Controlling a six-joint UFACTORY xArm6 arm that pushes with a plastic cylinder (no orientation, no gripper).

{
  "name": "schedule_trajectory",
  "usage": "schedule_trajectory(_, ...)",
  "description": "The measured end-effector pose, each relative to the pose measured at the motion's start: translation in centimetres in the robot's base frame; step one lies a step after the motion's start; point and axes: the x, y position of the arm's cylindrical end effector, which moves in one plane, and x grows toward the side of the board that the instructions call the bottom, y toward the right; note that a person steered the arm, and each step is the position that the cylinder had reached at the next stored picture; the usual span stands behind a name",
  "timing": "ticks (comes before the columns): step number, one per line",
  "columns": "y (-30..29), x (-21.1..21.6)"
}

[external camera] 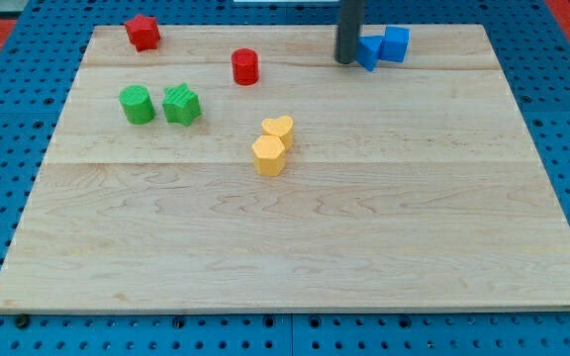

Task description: Push the red star to the top left corner of the board

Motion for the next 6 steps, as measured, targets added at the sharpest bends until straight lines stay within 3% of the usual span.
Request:
schedule_trajectory(2, -18.5, -5.9)
schedule_trajectory(3, -23.5, -5.8)
schedule_trajectory(4, -20.3, -1.3)
schedule_trajectory(5, -26.4, 3.8)
schedule_trajectory(6, -35.1, 2.4)
